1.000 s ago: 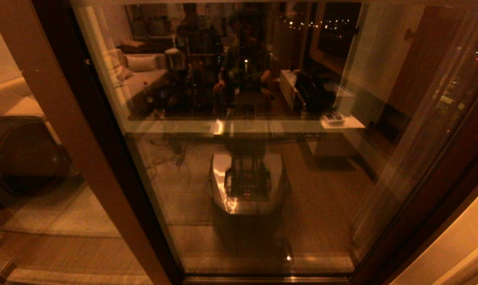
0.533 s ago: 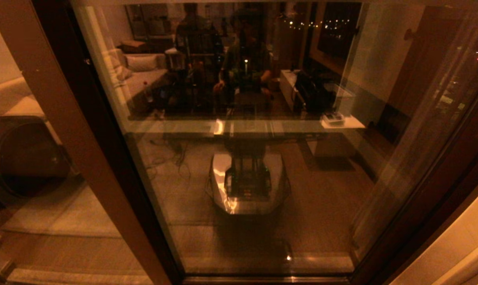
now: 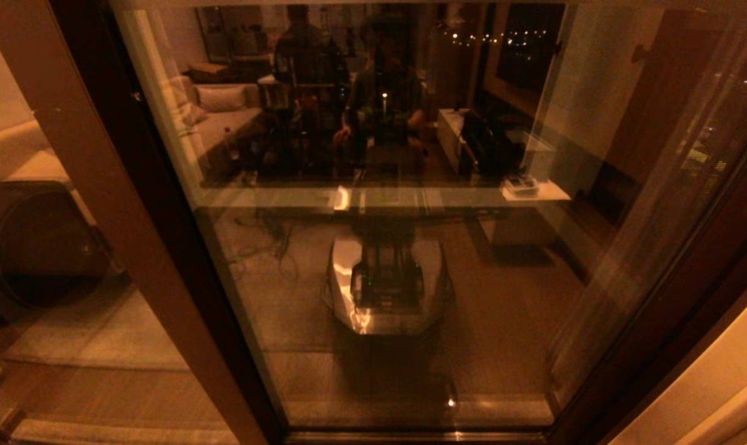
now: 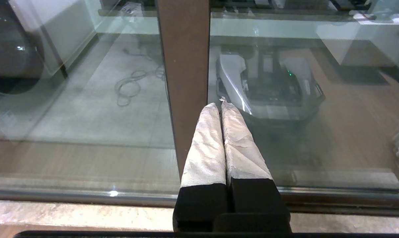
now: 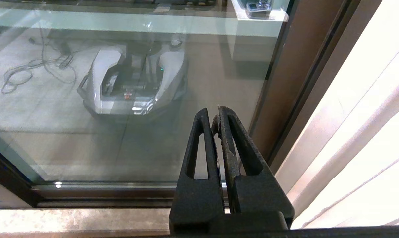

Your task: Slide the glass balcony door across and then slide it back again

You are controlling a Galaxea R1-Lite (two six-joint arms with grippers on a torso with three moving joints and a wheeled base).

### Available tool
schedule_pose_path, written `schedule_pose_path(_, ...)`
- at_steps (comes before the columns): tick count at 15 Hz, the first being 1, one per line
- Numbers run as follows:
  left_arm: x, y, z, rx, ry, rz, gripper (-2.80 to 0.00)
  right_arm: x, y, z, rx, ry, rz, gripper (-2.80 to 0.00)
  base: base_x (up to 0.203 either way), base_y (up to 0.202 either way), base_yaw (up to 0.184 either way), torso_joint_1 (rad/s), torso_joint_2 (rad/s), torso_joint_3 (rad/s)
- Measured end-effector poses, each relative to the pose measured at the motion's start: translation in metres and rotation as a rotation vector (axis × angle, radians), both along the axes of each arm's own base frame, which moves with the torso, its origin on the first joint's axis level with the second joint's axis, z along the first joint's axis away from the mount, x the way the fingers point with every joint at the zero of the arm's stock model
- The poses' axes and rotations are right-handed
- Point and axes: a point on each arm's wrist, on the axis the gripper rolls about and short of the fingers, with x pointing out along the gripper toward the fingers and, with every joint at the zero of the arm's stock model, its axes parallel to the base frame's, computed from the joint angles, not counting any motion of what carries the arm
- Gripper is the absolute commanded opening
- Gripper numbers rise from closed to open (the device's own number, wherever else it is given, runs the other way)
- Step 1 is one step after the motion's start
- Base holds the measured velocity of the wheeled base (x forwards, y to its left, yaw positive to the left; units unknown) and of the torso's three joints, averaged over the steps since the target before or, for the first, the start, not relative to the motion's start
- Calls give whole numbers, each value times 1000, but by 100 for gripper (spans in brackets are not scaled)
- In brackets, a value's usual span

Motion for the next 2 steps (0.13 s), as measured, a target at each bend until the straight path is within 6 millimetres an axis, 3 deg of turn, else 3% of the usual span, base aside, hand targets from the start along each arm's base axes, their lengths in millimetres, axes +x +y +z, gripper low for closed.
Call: schedule_pose_path(2,0,0,0,0,0,-1,-280,0,0,0,1,-1,4,-280,0,0,0,0,0,0)
